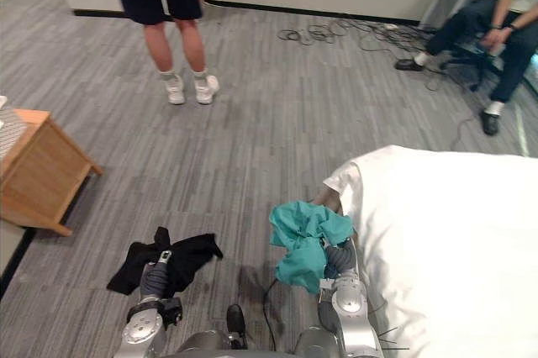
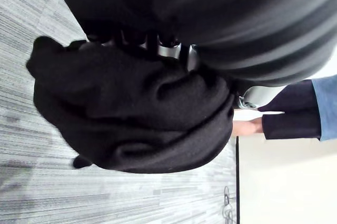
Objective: Tidy the bed and pick cloth on bed and put in laundry
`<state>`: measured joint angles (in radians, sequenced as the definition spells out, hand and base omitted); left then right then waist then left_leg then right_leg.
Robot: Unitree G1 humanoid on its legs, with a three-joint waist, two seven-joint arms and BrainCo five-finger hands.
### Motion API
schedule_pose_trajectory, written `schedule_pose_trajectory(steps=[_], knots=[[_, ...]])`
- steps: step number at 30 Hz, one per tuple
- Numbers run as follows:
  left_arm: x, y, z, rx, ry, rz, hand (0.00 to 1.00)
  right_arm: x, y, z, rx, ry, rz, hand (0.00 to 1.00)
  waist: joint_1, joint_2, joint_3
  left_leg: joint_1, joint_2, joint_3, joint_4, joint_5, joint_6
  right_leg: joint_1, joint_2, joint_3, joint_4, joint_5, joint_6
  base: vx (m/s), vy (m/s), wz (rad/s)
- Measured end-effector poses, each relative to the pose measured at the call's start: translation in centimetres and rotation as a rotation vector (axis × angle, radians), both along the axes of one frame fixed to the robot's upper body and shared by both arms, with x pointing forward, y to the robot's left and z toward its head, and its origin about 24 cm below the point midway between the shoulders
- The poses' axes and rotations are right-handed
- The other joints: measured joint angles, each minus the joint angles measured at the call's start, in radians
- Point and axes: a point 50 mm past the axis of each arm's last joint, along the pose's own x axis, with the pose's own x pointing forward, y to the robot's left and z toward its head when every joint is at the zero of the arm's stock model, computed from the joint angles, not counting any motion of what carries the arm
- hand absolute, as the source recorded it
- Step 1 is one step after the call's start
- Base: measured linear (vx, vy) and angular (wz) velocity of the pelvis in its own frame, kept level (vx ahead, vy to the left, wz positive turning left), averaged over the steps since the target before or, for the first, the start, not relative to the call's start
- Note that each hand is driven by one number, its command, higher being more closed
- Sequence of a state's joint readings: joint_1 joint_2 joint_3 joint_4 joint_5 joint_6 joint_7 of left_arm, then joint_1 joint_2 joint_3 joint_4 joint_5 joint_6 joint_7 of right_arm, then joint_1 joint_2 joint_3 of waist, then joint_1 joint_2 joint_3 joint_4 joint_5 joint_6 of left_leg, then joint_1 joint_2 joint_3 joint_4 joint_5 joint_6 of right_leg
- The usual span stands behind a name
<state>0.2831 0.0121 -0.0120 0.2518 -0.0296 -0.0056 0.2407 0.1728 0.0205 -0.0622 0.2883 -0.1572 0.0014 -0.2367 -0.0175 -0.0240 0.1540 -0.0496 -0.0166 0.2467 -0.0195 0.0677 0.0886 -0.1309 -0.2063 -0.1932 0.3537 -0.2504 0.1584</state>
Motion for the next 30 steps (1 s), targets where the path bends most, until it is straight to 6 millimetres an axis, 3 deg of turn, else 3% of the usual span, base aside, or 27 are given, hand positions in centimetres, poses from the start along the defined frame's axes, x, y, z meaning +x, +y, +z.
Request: schedule_pose_trajectory(steps=[1, 3, 7, 8, 17, 24, 25, 26, 28, 30], knots=[[0.1, -0.3, -0.1, -0.003, 0.003, -0.016, 1.0, -0.3, -0.1, -0.2, 0.007, 0.009, -0.021, 1.0, -0.001, -0.007, -0.001, 0.011, -0.009, -0.015, 0.002, 0.002, -0.005, 0.006, 0.004, 0.036, -0.069, 0.04, -0.012, 0.18, -0.215, 0.97], [0.5, -1.0, -0.3, -0.019, 0.008, -0.037, 1.0, -1.6, -0.8, -1.0, 0.038, 0.044, -0.096, 1.0, -0.006, -0.003, 0.008, 0.049, -0.029, -0.052, -0.018, -0.004, -0.032, 0.056, 0.005, 0.052, -0.156, 0.215, -0.042, 0.16, -0.198, 0.74], [0.0, -1.7, -0.6, -0.072, 0.016, -0.013, 1.0, -2.6, -1.4, -1.9, 0.091, 0.081, -0.169, 1.0, -0.005, 0.029, 0.0, 0.092, 0.021, 0.019, -0.079, 0.012, -0.069, 0.095, 0.052, 0.045, -0.238, 0.241, -0.065, 0.12, -0.096, -0.03], [-1.2, -3.4, -2.5, -0.128, 0.117, -0.08, 1.0, -6.8, -0.3, -5.2, 0.15, 0.273, -0.17, 1.0, -0.018, 0.024, -0.049, 0.142, 0.055, 0.045, -0.084, -0.012, -0.103, 0.215, 0.101, 0.037, -0.412, 0.294, -0.087, 0.05, -0.043, -0.06], [-1.3, -3.1, -3.0, -0.116, 0.142, -0.084, 1.0, -6.7, -0.4, -5.1, 0.156, 0.268, -0.175, 1.0, -0.019, 0.024, -0.049, 0.143, 0.057, 0.046, -0.084, -0.012, -0.104, 0.215, 0.104, 0.04, -0.413, 0.294, -0.087, 0.0, 0.0, 0.0], [-2.0, -1.3, -3.6, -0.078, 0.181, -0.06, 1.0, -6.1, -0.6, -5.0, 0.163, 0.257, -0.172, 1.0, -0.02, 0.019, -0.049, 0.15, 0.065, 0.05, -0.083, -0.022, -0.113, 0.215, 0.119, 0.055, -0.414, 0.288, -0.093, 0.0, -0.002, -0.07], [-2.0, -1.0, -3.5, -0.081, 0.178, -0.055, 1.0, -5.9, -0.6, -4.9, 0.161, 0.251, -0.17, 1.0, -0.019, 0.016, -0.047, 0.135, 0.069, 0.042, -0.059, -0.039, -0.117, 0.214, 0.121, 0.05, -0.405, 0.269, -0.095, -0.01, -0.015, 0.22], [-1.6, -1.1, -3.4, -0.087, 0.167, -0.054, 1.0, -5.7, -0.8, -4.7, 0.156, 0.24, -0.169, 1.0, -0.02, 0.015, -0.035, 0.087, 0.087, 0.023, 0.038, -0.097, -0.128, 0.215, 0.121, 0.033, -0.383, 0.249, -0.1, -0.01, -0.034, 0.33], [-1.4, -1.1, -3.3, -0.099, 0.156, -0.032, 1.0, -5.2, -1.3, -3.8, 0.139, 0.193, -0.167, 1.0, -0.008, 0.024, -0.02, 0.027, 0.131, 0.014, 0.201, -0.173, -0.15, 0.218, 0.133, 0.029, -0.352, 0.215, -0.117, 0.02, -0.054, 0.21], [-1.4, -0.8, -3.2, -0.109, 0.15, -0.008, 1.0, -4.4, -1.6, -2.4, 0.122, 0.123, -0.164, 1.0, 0.009, 0.042, -0.004, -0.035, 0.177, 0.012, 0.361, -0.21, -0.18, 0.235, 0.156, 0.028, -0.355, 0.197, -0.13, 0.04, -0.024, 0.19]])
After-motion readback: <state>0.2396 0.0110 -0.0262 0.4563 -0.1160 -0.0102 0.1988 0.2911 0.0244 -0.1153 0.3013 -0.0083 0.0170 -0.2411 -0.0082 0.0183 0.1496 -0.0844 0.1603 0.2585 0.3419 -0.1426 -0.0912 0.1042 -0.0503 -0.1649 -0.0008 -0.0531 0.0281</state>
